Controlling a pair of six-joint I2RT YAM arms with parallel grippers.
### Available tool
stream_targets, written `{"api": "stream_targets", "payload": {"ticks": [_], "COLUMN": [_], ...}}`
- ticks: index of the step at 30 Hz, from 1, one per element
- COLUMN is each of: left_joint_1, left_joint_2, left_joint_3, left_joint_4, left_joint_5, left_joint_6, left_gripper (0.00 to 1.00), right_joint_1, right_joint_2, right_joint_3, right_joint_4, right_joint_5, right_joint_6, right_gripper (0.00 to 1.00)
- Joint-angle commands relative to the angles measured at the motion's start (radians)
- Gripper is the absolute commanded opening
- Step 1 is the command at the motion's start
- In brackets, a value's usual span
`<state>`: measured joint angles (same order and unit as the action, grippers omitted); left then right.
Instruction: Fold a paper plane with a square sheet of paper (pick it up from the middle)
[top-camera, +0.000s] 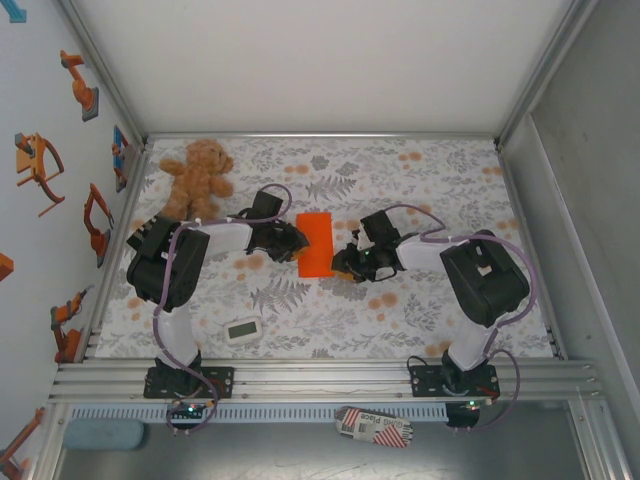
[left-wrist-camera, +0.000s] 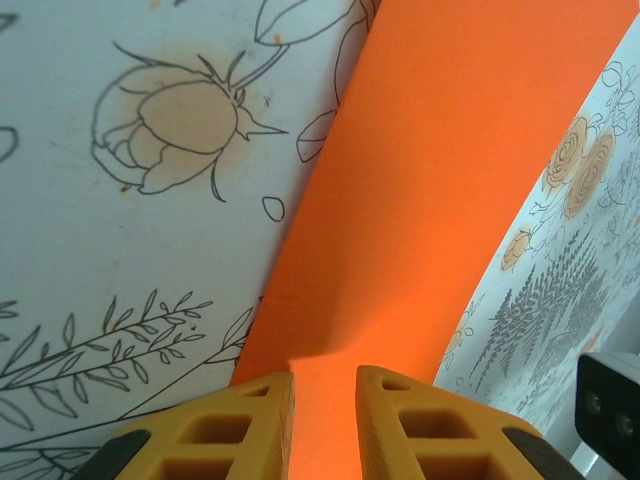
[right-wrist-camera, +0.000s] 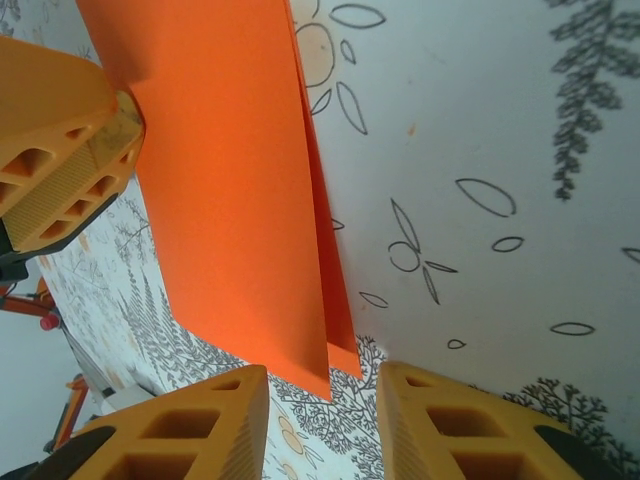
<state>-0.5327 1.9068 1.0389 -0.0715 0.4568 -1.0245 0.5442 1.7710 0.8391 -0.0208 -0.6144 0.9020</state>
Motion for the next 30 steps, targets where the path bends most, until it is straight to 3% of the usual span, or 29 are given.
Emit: {"api": "stream_targets", "payload": {"ticks": [1, 19, 30], "left_joint_1": [0.008, 0.009, 0.009], "left_joint_2": [0.044, 0.044, -0.018], "left_joint_3": [-0.011, -0.007, 0.034], "left_joint_4": [-0.104, -0.103, -0.015], "left_joint_5": [-0.026, -0.015, 0.027], "left_joint_6": [-0.017, -0.014, 0.034], "left_gripper": [0.24, 0.24, 0.27], "right_joint_1": [0.007, 0.007, 0.007], "right_joint_2": [0.016, 0.030, 0.024], "right_joint_3": [0.022, 0.000, 0.005], "right_joint_4": [0.001, 0.125, 0.067], "right_joint_5": [-0.021, -0.042, -0.002], "right_joint_6": [-0.009, 0.062, 0.050], "right_gripper": [0.31, 0.20, 0.02]}}
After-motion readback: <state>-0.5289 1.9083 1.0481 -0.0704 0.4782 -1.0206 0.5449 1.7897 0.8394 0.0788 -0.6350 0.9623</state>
